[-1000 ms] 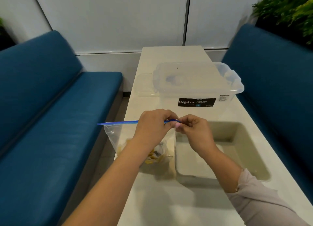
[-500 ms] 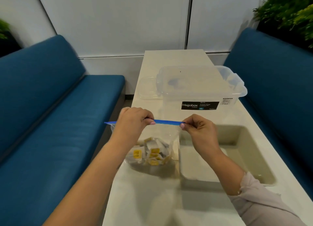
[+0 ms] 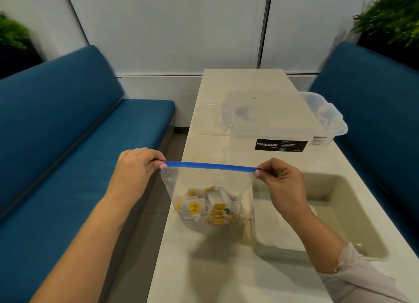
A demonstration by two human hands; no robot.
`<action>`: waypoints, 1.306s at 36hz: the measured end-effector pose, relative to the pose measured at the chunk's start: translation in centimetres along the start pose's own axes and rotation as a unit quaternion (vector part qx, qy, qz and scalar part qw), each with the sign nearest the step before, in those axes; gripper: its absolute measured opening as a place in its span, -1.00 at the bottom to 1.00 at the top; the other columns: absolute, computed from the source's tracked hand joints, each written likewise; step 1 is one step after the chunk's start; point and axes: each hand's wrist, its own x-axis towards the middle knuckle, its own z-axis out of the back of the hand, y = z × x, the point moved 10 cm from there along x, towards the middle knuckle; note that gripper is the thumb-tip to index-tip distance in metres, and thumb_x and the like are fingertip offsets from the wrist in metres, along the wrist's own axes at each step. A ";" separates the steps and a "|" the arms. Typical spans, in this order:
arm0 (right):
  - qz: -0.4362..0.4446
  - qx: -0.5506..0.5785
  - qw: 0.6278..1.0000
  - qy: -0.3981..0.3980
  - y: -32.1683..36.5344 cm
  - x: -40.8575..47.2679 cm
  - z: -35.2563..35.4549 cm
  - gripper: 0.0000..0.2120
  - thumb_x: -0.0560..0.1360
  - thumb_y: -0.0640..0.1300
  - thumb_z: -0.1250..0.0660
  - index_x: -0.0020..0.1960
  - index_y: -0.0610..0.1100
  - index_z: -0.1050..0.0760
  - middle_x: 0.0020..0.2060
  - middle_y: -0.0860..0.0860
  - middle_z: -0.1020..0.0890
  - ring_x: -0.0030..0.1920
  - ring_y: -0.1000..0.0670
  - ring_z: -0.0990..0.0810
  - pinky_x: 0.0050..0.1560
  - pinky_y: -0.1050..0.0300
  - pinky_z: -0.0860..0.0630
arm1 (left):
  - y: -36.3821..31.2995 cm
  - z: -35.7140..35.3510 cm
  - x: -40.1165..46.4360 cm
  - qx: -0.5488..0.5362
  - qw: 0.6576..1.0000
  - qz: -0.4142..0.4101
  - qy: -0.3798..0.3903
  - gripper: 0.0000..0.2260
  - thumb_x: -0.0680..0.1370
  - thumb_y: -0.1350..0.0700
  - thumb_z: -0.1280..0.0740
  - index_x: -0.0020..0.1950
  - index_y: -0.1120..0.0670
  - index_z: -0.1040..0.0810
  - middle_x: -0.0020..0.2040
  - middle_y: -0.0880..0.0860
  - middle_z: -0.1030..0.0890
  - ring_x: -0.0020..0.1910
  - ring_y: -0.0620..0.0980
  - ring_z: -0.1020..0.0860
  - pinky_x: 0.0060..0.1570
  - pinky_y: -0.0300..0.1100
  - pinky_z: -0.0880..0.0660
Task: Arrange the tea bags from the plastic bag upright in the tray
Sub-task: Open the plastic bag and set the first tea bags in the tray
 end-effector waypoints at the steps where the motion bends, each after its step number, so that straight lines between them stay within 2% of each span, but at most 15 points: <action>1: 0.002 -0.004 1.000 0.001 0.0 0.0 -0.2 -0.80 0.41 -0.34 -0.43 -0.32 -0.11 -0.55 -0.39 0.04 -0.58 -0.30 0.06 -0.46 -0.25 0.29 -0.43 | 0.3 -0.1 0.0 0.002 1.000 0.003 0.007 -0.90 0.43 0.10 -0.43 -0.16 0.13 -0.64 -0.25 0.01 -0.63 -0.26 -0.05 -0.45 -0.03 -0.07 -0.39; 3: 0.005 -0.010 1.000 0.003 0.2 0.2 -0.3 -0.80 0.41 -0.33 -0.43 -0.32 -0.10 -0.55 -0.40 0.07 -0.58 -0.29 0.06 -0.46 -0.23 0.24 -0.44 | 0.4 -0.4 0.1 0.002 0.999 0.014 0.033 -0.89 0.44 0.07 -0.42 -0.14 0.10 -0.62 -0.21 -0.02 -0.62 -0.21 -0.03 -0.48 -0.06 -0.07 -0.42; 6: 0.008 -0.002 1.000 0.013 0.4 0.5 -0.5 -0.79 0.41 -0.33 -0.43 -0.31 -0.08 -0.54 -0.39 0.07 -0.58 -0.27 0.05 -0.47 -0.19 0.18 -0.44 | -0.2 -1.0 0.7 -0.018 0.995 0.028 0.094 -0.92 0.52 0.04 -0.36 -0.06 0.02 -0.59 -0.04 -0.07 -0.60 -0.01 -0.05 -0.49 -0.02 -0.18 -0.36; 9: 0.008 0.004 1.000 0.026 0.5 0.6 -0.9 -0.78 0.42 -0.33 -0.42 -0.30 -0.07 -0.54 -0.38 0.09 -0.59 -0.25 0.04 -0.48 -0.17 0.17 -0.45 | -3.6 -2.0 1.6 -0.021 0.988 -0.036 0.149 -0.80 0.54 -0.04 -0.30 0.12 -0.06 -0.58 0.13 -0.14 -0.56 0.13 -0.10 -0.47 0.11 -0.17 -0.38; 13: 0.011 -0.013 1.000 0.021 0.7 1.0 -1.3 -0.76 0.42 -0.30 -0.43 -0.30 0.00 -0.55 -0.37 0.13 -0.60 -0.27 0.07 -0.50 -0.14 0.12 -0.45 | -6.9 -5.0 1.7 0.070 0.960 -0.085 0.259 -0.58 0.49 -0.24 -0.28 0.32 -0.21 -0.41 0.20 -0.22 -0.49 0.18 -0.15 -0.44 0.03 -0.20 -0.40; 15: 0.008 -0.015 1.000 0.015 0.7 1.5 -1.4 -0.75 0.41 -0.30 -0.44 -0.31 0.01 -0.55 -0.38 0.15 -0.60 -0.28 0.10 -0.49 -0.13 0.14 -0.45 | -7.7 -5.8 1.7 0.130 0.946 -0.105 0.279 -0.57 0.51 -0.25 -0.25 0.36 -0.21 -0.36 0.19 -0.19 -0.52 0.14 -0.12 -0.48 -0.05 -0.19 -0.43; 19: -0.002 -0.017 1.000 0.011 0.8 3.0 -2.0 -0.78 0.41 -0.30 -0.43 -0.29 -0.01 -0.55 -0.37 0.10 -0.60 -0.27 0.05 -0.52 -0.11 0.14 -0.46 | -8.2 -5.6 1.9 0.148 0.939 -0.103 0.292 -0.70 0.57 -0.16 -0.20 0.27 -0.16 -0.46 0.02 -0.15 -0.59 -0.05 -0.13 -0.51 -0.14 -0.19 -0.48; 25: -0.022 -0.025 0.999 0.012 0.6 5.1 -3.6 -0.89 0.42 -0.25 -0.44 -0.21 -0.06 -0.61 -0.31 0.01 -0.62 -0.27 0.07 -0.53 -0.06 0.08 -0.51 | -7.7 -5.2 1.4 0.002 0.952 -0.008 0.306 -0.86 0.51 -0.08 -0.35 0.01 -0.09 -0.61 -0.11 -0.13 -0.59 -0.11 -0.18 -0.54 -0.07 -0.24 -0.51; 28: -0.030 -0.034 0.999 0.000 0.2 5.6 -4.1 -0.88 0.43 -0.20 -0.45 -0.20 0.00 -0.60 -0.29 0.02 -0.63 -0.25 0.07 -0.55 -0.07 0.04 -0.51 | -6.8 -6.4 1.3 -0.051 0.947 0.037 0.316 -0.80 0.54 -0.14 -0.29 0.06 -0.09 -0.58 -0.08 -0.12 -0.60 -0.13 -0.17 -0.57 -0.07 -0.23 -0.51; 31: -0.040 -0.046 0.998 -0.015 -0.3 5.6 -4.3 -0.92 0.44 -0.14 -0.44 -0.15 0.04 -0.60 -0.23 0.08 -0.64 -0.21 0.05 -0.54 -0.05 -0.04 -0.52 | -6.2 -7.4 1.7 -0.097 0.944 0.072 0.308 -0.76 0.58 -0.14 -0.22 0.12 -0.09 -0.57 -0.06 -0.12 -0.61 -0.16 -0.19 -0.57 -0.20 -0.28 -0.46; 35: -0.052 -0.048 0.997 -0.042 -0.7 4.7 -4.4 -0.88 0.45 -0.05 -0.42 -0.02 0.07 -0.55 0.00 0.05 -0.59 -0.20 0.03 -0.48 0.01 -0.01 -0.52 | -6.4 -8.3 1.9 -0.140 0.933 0.094 0.318 -0.79 0.61 -0.05 -0.21 0.14 -0.05 -0.58 -0.15 -0.20 -0.57 -0.27 -0.27 -0.57 -0.35 -0.36 -0.45; 38: -0.067 -0.067 0.993 -0.064 -0.6 3.6 -4.5 -0.64 0.42 0.04 -0.44 0.15 -0.03 -0.45 0.10 0.00 -0.42 0.00 0.08 -0.44 0.02 0.21 -0.36 | -7.0 -8.5 2.1 -0.107 0.937 0.077 0.324 -0.78 0.61 0.00 -0.20 0.19 -0.05 -0.57 -0.08 -0.15 -0.61 -0.15 -0.19 -0.59 -0.19 -0.29 -0.48; 41: -0.112 -0.058 0.990 -0.067 -1.1 2.6 -5.3 -0.40 0.35 0.06 -0.51 0.25 -0.10 -0.32 0.11 0.00 -0.34 0.07 0.04 -0.43 0.02 0.22 -0.34 | -8.0 -8.6 2.6 -0.039 0.950 0.041 0.308 -0.73 0.57 0.07 -0.24 0.25 -0.05 -0.53 0.09 -0.08 -0.61 0.03 -0.09 -0.55 -0.01 -0.21 -0.47; 44: -0.146 -0.042 0.987 -0.051 -1.8 2.3 -6.5 -0.38 0.36 -0.08 -0.51 0.29 -0.12 -0.27 0.08 -0.04 -0.40 0.04 -0.01 -0.47 0.02 0.16 -0.41 | -9.1 -9.2 3.0 -0.010 0.954 0.018 0.299 -0.72 0.54 0.04 -0.27 0.25 -0.08 -0.53 0.07 -0.10 -0.62 0.01 -0.09 -0.54 0.00 -0.14 -0.52; 47: -0.175 -0.018 0.983 -0.042 -2.6 2.1 -7.1 -0.48 0.38 -0.25 -0.40 0.28 -0.14 -0.29 -0.06 -0.04 -0.50 -0.06 -0.05 -0.54 0.07 -0.03 -0.53 | -9.7 -10.0 3.6 0.014 0.954 -0.002 0.299 -0.69 0.58 0.02 -0.24 0.33 -0.06 -0.48 0.15 -0.05 -0.60 0.08 -0.05 -0.53 -0.01 -0.16 -0.48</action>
